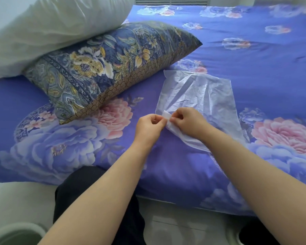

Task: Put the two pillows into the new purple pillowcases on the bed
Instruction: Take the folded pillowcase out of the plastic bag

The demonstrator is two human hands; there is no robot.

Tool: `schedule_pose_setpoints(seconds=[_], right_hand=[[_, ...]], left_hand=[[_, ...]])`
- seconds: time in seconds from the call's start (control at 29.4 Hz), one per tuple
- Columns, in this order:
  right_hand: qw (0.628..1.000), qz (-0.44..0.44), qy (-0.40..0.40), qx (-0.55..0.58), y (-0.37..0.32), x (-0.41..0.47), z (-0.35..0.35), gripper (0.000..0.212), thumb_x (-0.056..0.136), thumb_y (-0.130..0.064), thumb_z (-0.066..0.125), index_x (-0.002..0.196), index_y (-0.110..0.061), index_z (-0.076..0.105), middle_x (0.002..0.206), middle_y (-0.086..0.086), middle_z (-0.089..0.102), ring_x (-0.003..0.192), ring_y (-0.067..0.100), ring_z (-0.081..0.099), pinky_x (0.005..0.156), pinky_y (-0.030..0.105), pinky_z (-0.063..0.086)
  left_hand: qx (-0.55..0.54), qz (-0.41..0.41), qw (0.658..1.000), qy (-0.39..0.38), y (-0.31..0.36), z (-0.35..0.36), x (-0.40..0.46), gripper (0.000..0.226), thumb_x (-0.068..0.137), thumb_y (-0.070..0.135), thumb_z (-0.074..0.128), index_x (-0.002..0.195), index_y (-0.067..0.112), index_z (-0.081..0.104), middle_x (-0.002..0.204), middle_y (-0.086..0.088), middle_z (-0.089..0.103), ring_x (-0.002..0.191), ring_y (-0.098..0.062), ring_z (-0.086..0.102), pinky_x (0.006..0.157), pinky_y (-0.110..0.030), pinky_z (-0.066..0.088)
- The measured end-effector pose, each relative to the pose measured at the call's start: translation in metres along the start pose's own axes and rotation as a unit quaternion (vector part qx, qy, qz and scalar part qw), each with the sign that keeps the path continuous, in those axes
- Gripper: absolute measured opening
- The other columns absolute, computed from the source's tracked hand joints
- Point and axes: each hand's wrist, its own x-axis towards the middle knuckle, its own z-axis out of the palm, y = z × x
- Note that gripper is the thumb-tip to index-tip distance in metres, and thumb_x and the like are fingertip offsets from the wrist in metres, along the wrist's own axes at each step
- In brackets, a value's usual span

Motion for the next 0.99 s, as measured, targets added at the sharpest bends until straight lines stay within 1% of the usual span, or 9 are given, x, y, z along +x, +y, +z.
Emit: schedule_pose_setpoints(seconds=[0.1,0.2,0.37,0.51,0.61,0.71,0.82,0.88,0.99], right_hand=[[0.996,0.011,-0.034,0.078,-0.003,-0.001,-0.003,0.011,0.087,-0.018,0.064,0.077,-0.014,0.066,0.062,0.000,0.060,0.057,0.010,0.052,0.062,0.024,0.042],[0.985,0.046,-0.044,0.160,-0.004,-0.005,0.001,0.015,0.085,-0.019,0.068,0.072,-0.016,0.065,0.067,0.005,0.063,0.059,0.014,0.055,0.067,0.032,0.050],[0.998,0.036,0.003,0.042,-0.004,-0.002,0.003,0.016,0.087,-0.026,0.064,0.076,-0.014,0.064,0.071,0.002,0.062,0.074,0.022,0.061,0.077,0.038,0.051],[0.999,0.037,0.010,0.027,-0.005,-0.003,0.005,0.015,0.089,-0.025,0.060,0.079,-0.014,0.063,0.074,0.001,0.061,0.079,0.027,0.063,0.078,0.042,0.053],[0.999,0.035,0.027,0.017,-0.008,-0.006,0.010,0.016,0.090,-0.025,0.057,0.077,-0.017,0.058,0.071,-0.001,0.058,0.073,0.023,0.059,0.074,0.036,0.050],[0.998,0.028,0.050,0.012,-0.012,-0.008,0.016,0.016,0.092,-0.023,0.054,0.078,-0.016,0.055,0.077,-0.001,0.058,0.077,0.019,0.054,0.070,0.030,0.041],[0.998,0.029,0.053,0.022,-0.017,-0.010,0.017,0.015,0.095,-0.023,0.049,0.083,-0.016,0.054,0.081,-0.002,0.056,0.081,0.017,0.051,0.071,0.026,0.033],[0.998,0.040,0.043,0.036,-0.019,-0.011,0.016,0.014,0.097,-0.023,0.045,0.087,-0.016,0.053,0.084,-0.002,0.055,0.082,0.017,0.050,0.072,0.026,0.032],[0.997,0.035,0.029,0.060,-0.020,-0.015,0.017,0.011,0.097,-0.023,0.044,0.092,-0.016,0.051,0.086,-0.003,0.056,0.085,0.018,0.052,0.074,0.028,0.034]], left_hand=[[-0.040,-0.011,0.998,-0.044,0.007,-0.003,-0.003,0.007,0.083,0.022,0.071,0.079,0.018,0.068,0.070,0.006,0.065,0.067,-0.003,0.059,0.063,-0.021,0.052],[-0.037,-0.010,0.998,-0.050,0.008,-0.007,0.000,0.006,0.082,0.020,0.073,0.080,0.015,0.071,0.072,0.003,0.067,0.067,-0.002,0.059,0.061,-0.017,0.051],[-0.032,-0.026,0.995,-0.093,0.010,-0.014,0.006,0.015,0.080,0.022,0.075,0.085,0.009,0.074,0.074,0.000,0.067,0.069,-0.007,0.056,0.067,-0.020,0.050],[-0.005,-0.008,0.997,-0.075,0.004,-0.012,0.008,0.012,0.076,0.023,0.077,0.076,0.012,0.074,0.070,-0.005,0.070,0.067,-0.010,0.058,0.072,-0.032,0.051],[0.005,-0.018,0.999,-0.040,0.001,-0.008,0.007,0.008,0.068,0.022,0.070,0.069,0.014,0.073,0.070,-0.002,0.072,0.071,-0.014,0.066,0.081,-0.039,0.055],[0.009,-0.027,1.000,-0.008,-0.003,-0.005,0.007,0.011,0.063,0.027,0.064,0.063,0.017,0.068,0.065,0.000,0.071,0.071,-0.019,0.067,0.074,-0.040,0.056],[0.078,-0.012,0.997,0.027,-0.005,-0.005,0.005,0.007,0.074,0.027,0.061,0.072,0.020,0.060,0.074,0.002,0.069,0.076,-0.022,0.066,0.070,-0.038,0.054],[0.134,0.019,0.990,0.027,-0.004,-0.006,0.001,0.008,0.081,0.025,0.057,0.086,0.020,0.053,0.081,0.003,0.068,0.079,-0.022,0.065,0.071,-0.039,0.053],[0.224,0.096,0.970,0.015,-0.002,-0.011,-0.005,0.035,0.086,0.023,0.053,0.118,0.025,0.039,0.083,0.002,0.066,0.077,-0.025,0.061,0.067,-0.038,0.046]])
